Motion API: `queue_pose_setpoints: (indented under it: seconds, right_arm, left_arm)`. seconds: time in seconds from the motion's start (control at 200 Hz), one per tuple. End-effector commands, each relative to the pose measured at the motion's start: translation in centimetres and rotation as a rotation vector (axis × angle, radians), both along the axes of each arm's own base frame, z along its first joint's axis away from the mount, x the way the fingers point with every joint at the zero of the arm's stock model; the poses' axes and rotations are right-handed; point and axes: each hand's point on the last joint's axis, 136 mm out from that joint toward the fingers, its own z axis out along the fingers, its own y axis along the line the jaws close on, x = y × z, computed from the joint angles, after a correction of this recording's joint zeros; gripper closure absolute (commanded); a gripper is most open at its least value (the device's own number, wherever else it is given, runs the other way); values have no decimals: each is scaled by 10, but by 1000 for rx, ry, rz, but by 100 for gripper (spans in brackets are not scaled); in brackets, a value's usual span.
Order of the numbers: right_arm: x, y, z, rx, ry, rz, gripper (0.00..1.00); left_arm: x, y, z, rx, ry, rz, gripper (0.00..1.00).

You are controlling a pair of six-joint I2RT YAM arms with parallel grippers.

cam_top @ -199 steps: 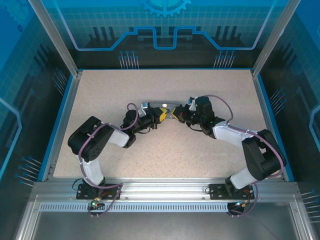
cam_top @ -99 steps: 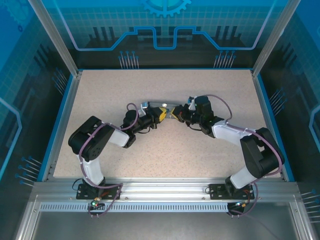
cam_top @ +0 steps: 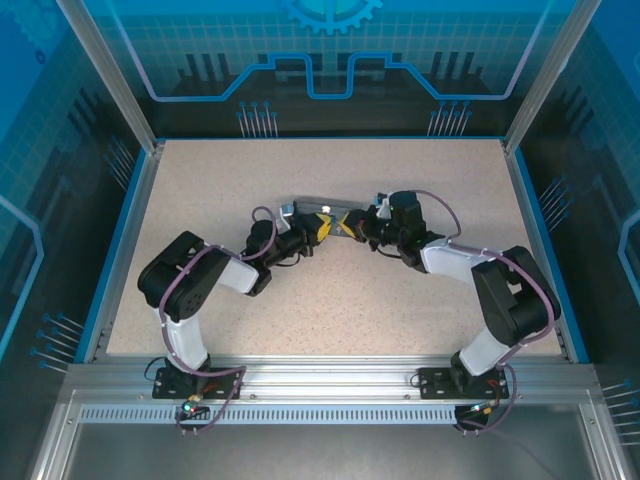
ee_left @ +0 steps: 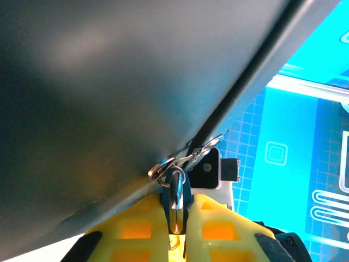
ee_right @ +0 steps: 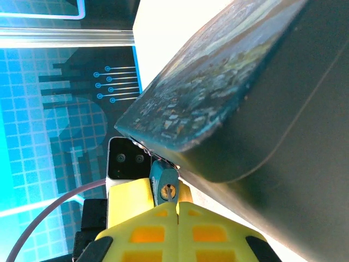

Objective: Unlock a padlock with a key

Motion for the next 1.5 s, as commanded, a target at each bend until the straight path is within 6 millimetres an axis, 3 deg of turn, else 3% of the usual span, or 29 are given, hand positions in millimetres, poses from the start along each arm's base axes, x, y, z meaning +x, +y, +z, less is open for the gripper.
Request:
queue_pose_setpoints:
  seconds: [0.0, 0.235, 0.445, 0.465, 0.58, 0.85, 0.875, 1.08, 1.105, 1.226, 1.451, 1.496]
  right_arm:
    - [11, 5, 14, 55, -42, 29, 100]
    - [16, -10, 6, 57, -1, 14, 100]
    - [16, -10, 9, 55, 31, 47, 100]
    - [21, -8, 20, 61, 7, 52, 100]
    - [19, -6, 20, 54, 15, 64, 100]
    - [6, 12, 2, 45, 47, 85, 100]
    - [0, 11, -10, 36, 73, 83, 100]
    - [-2, 27, -20, 30, 87, 106, 100]
    - [4, 32, -11, 37, 64, 110, 100]
    - [7, 42, -3, 26, 41, 136, 100]
    - [8, 35, 1, -3, 28, 129, 100]
    - [8, 34, 2, -6, 24, 128, 95]
  left_arm:
    - [-20, -22, 37, -75, -128, -137, 100]
    - [-22, -23, 38, -80, -135, -147, 100]
    - [-23, -24, 31, -69, -127, -159, 100]
    - [-24, -24, 31, -68, -128, -160, 100]
    - [-24, -24, 28, -62, -123, -160, 100]
    - [-21, -26, 30, -66, -130, -162, 100]
    - [-22, -27, 30, -66, -130, -164, 100]
    - [-23, -29, 25, -59, -122, -176, 100]
    - [-24, -30, 24, -58, -121, -178, 100]
    - [-25, -31, 19, -56, -107, -178, 100]
    - [-20, -21, -2, -46, -38, -104, 100]
    - [-20, -19, -6, -42, -28, -92, 100]
